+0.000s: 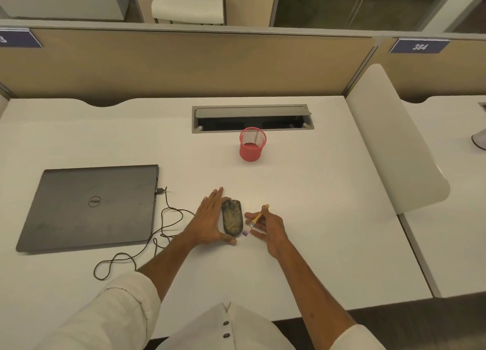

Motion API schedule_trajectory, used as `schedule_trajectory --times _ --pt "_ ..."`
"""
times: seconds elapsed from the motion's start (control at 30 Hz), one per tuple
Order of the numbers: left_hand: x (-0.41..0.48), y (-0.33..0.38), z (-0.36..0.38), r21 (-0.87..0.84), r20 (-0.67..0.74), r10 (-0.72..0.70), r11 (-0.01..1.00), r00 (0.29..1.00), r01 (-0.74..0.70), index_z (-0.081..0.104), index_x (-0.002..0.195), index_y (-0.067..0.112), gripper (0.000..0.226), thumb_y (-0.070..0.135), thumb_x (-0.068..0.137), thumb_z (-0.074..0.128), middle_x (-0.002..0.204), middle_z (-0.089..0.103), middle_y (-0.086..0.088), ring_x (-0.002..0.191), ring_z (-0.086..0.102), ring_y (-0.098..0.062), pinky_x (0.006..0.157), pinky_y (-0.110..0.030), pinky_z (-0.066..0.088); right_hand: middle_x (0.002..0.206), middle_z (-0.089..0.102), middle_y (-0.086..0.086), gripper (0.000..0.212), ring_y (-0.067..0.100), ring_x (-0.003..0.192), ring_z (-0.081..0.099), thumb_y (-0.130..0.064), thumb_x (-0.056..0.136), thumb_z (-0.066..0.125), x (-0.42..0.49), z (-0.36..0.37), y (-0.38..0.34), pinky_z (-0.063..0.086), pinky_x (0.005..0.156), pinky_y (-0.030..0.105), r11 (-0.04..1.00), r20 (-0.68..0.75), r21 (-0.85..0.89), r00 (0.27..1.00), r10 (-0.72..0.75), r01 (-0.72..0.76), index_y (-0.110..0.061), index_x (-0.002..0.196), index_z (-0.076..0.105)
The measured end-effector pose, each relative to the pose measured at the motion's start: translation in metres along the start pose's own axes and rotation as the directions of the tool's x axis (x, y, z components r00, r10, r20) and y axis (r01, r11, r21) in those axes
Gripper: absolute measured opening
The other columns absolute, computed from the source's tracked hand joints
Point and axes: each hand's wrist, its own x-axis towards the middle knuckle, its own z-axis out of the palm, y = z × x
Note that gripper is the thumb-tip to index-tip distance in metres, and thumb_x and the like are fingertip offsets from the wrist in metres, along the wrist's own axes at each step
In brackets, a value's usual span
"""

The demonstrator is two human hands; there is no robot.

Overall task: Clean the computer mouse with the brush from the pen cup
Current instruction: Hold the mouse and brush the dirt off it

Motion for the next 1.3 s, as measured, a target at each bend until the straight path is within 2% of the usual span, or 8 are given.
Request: schedule_trajectory --times 0.13,0.3,0.43,0.53,0.73,0.93,1.07,1.3 --pt "-0.001 0.001 0.000 -0.012 -0.030 0.010 1.000 1.000 -0.010 0.016 0.169 0.021 0.132 0.069 0.070 0.090 0.181 -0.014 0.003 0.169 -0.014 -0.018 0.138 -0.046 -0.003 0.119 0.081 0.014 0.059 0.026 0.105 0.074 -0.038 0.119 0.039 0.002 -0.002 0.000 0.060 0.092 0.042 0.999 0.007 -0.038 1.000 -0.001 0.001 0.007 0.119 0.078" --pt "-0.006 0.002 0.001 -0.031 -0.055 0.014 0.999 0.998 -0.016 0.018 0.169 0.021 0.128 0.067 0.073 0.089 0.181 -0.006 0.006 0.169 -0.011 -0.015 0.138 -0.046 -0.001 0.112 0.081 0.016 0.055 0.023 0.094 0.072 -0.036 0.117 0.044 0.002 -0.006 0.004 0.061 0.094 0.048 0.999 -0.013 -0.035 1.000 -0.016 0.015 0.006 0.115 0.079" --pt "-0.016 0.003 0.006 -0.061 -0.083 0.016 0.998 0.996 -0.021 0.017 0.169 0.022 0.129 0.065 0.073 0.091 0.181 -0.002 0.011 0.169 -0.009 -0.012 0.138 -0.048 0.001 0.087 0.072 0.011 0.046 0.019 0.075 0.065 -0.033 0.116 0.049 -0.002 -0.014 0.005 0.054 0.066 0.034 1.000 -0.059 -0.013 0.998 -0.001 0.000 -0.003 0.102 0.081" --pt "-0.025 0.004 0.010 -0.073 -0.105 0.024 0.997 0.994 -0.032 0.015 0.170 0.024 0.129 0.060 0.073 0.093 0.180 0.002 0.014 0.169 -0.008 -0.012 0.138 -0.048 0.002 0.078 0.065 0.003 0.043 0.017 0.067 0.061 -0.031 0.115 0.051 -0.006 -0.022 0.008 0.047 0.060 0.031 0.999 -0.048 0.041 0.999 -0.006 0.008 -0.005 0.099 0.081" --pt "-0.046 0.014 0.018 -0.066 -0.139 0.037 0.997 0.990 -0.046 0.014 0.171 0.026 0.128 0.056 0.074 0.093 0.180 0.005 0.015 0.169 -0.005 -0.012 0.138 -0.050 0.008 0.089 0.074 0.002 0.036 0.019 0.073 0.069 -0.032 0.112 0.059 -0.020 -0.035 0.022 0.054 0.067 0.033 0.988 -0.015 0.149 0.999 -0.030 0.032 -0.006 0.112 0.083" --pt "-0.073 0.029 0.031 -0.099 -0.188 0.019 0.994 0.982 -0.038 0.012 0.172 0.026 0.133 0.053 0.072 0.096 0.178 0.012 0.015 0.169 0.000 -0.012 0.137 -0.049 0.017 0.100 0.083 0.005 0.030 0.018 0.077 0.076 -0.035 0.107 0.068 -0.043 -0.044 0.038 0.058 0.072 0.034 0.978 0.016 0.200 0.998 -0.063 0.059 -0.010 0.113 0.083" --pt "-0.096 0.035 0.043 -0.109 -0.220 0.024 0.993 0.975 -0.049 0.010 0.172 0.027 0.134 0.054 0.072 0.096 0.178 0.015 0.012 0.169 0.002 -0.013 0.137 -0.049 0.018 0.112 0.084 0.011 0.026 0.019 0.081 0.079 -0.033 0.105 0.071 -0.064 -0.058 0.047 0.059 0.077 0.035 0.962 0.054 0.243 0.988 -0.142 0.125 -0.011 0.114 0.082" --pt "-0.141 0.042 0.066 -0.133 -0.213 0.082 0.985 0.974 -0.112 0.010 0.172 0.031 0.134 0.058 0.072 0.095 0.178 0.017 0.010 0.169 0.003 -0.013 0.137 -0.047 0.019 0.113 0.084 0.012 0.032 0.029 0.097 0.082 -0.035 0.103 0.074 -0.116 -0.078 0.081 0.064 0.086 0.036 0.928 0.008 0.261 0.960 -0.279 0.267 -0.010 0.120 0.080"
